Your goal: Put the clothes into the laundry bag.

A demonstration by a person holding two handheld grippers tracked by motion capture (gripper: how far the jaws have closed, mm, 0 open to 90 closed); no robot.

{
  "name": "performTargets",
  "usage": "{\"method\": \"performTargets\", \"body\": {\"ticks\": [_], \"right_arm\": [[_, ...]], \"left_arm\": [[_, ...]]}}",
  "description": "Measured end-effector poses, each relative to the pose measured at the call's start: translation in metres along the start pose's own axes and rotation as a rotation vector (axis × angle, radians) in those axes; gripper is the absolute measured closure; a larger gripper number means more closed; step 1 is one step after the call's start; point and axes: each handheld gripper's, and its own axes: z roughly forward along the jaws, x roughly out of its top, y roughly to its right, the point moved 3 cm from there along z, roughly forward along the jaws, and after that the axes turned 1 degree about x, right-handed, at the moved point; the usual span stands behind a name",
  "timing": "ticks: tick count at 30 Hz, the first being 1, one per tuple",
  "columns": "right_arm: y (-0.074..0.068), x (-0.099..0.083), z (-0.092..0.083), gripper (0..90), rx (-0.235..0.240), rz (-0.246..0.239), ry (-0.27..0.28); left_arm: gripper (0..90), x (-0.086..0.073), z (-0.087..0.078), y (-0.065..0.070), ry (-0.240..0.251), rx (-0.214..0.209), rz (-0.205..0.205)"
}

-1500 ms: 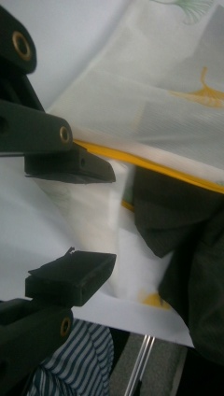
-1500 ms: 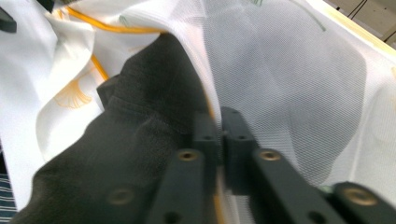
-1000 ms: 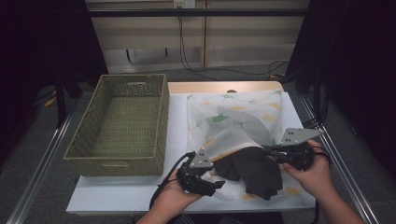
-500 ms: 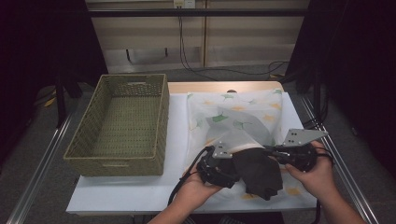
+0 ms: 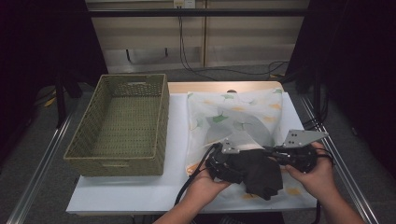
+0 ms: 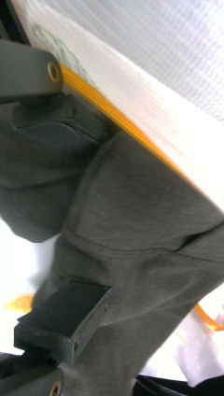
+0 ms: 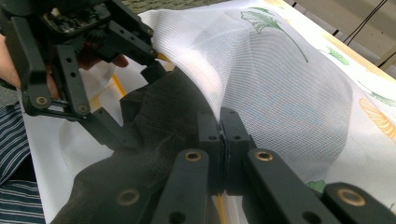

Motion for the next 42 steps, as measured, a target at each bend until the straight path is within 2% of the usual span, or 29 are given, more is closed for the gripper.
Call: {"method": "performTargets", "body": {"ticks": [5, 6, 10, 11, 12, 13, 15, 17, 18, 19, 20, 21, 22, 24, 26, 30, 33, 38, 40, 42], "right_arm": [[-0.001, 0.000, 0.000, 89.4, 0.007, -0.004, -0.002], [-0.001, 0.000, 0.000, 89.4, 0.008, -0.005, -0.002], [-0.003, -0.001, 0.000, 89.4, 0.017, 0.002, -0.002], [-0.003, -0.001, 0.000, 89.4, 0.017, 0.002, 0.001], [-0.003, -0.002, 0.000, 89.4, 0.021, -0.002, 0.001], [-0.002, -0.002, 0.000, 89.4, 0.020, -0.001, 0.000], [-0.002, -0.002, -0.001, 89.4, 0.018, -0.001, 0.001], [-0.002, -0.003, -0.001, 89.4, 0.019, 0.001, 0.000], [-0.002, -0.003, -0.001, 89.4, 0.023, -0.001, 0.002], [-0.002, -0.003, -0.001, 89.4, 0.025, 0.000, 0.004], [-0.002, -0.003, -0.001, 89.4, 0.024, -0.001, 0.003], [-0.002, -0.003, -0.001, 89.4, 0.026, 0.000, 0.003], [-0.002, -0.003, -0.002, 89.4, 0.023, 0.002, 0.004], [-0.002, -0.003, -0.002, 89.5, 0.026, -0.006, 0.011], [-0.004, -0.003, -0.003, 89.5, 0.027, -0.001, 0.010], [-0.007, -0.002, -0.006, 89.5, 0.029, -0.013, 0.016], [-0.009, -0.002, -0.007, 89.5, 0.035, -0.013, 0.019], [-0.009, -0.003, -0.007, 89.5, 0.038, -0.014, 0.020], [-0.009, -0.003, -0.007, 89.5, 0.037, -0.018, 0.021], [-0.009, -0.003, -0.006, 89.5, 0.039, -0.016, 0.018]], "left_arm": [[21.3, 0.002, 0.008, -0.001, -0.020, 0.008, -0.008], [21.4, 0.002, 0.011, -0.002, -0.030, 0.029, -0.003], [22.8, 0.001, 0.016, -0.003, -0.052, 0.043, 0.015], [25.8, 0.001, 0.018, -0.001, -0.047, 0.050, 0.016], [29.7, 0.001, 0.018, -0.002, -0.062, 0.076, 0.034], [35.3, 0.001, 0.018, -0.002, -0.069, 0.079, 0.041], [52.6, 0.001, 0.018, -0.002, -0.067, 0.084, 0.043], [66.7, 0.000, 0.017, -0.001, -0.061, 0.078, 0.066], [70.9, 0.001, 0.018, 0.000, -0.052, 0.077, 0.070], [73.4, 0.001, 0.016, 0.001, -0.047, 0.081, 0.101], [75.5, 0.002, 0.014, 0.002, -0.038, 0.096, 0.109], [76.7, 0.003, 0.012, 0.002, -0.012, 0.110, 0.125], [77.4, 0.005, 0.009, 0.003, -0.005, 0.129, 0.126], [78.3, 0.009, 0.005, 0.003, 0.045, 0.159, 0.121], [78.6, 0.013, 0.002, 0.001, 0.075, 0.196, 0.139], [78.7, 0.021, -0.004, -0.006, 0.115, 0.223, 0.127], [78.7, 0.026, -0.005, -0.011, 0.130, 0.246, 0.112], [78.5, 0.030, -0.002, -0.021, 0.152, 0.314, 0.109], [78.3, 0.030, 0.000, -0.025, 0.150, 0.320, 0.096], [77.0, 0.028, 0.002, -0.026, 0.126, 0.307, 0.081]]}}
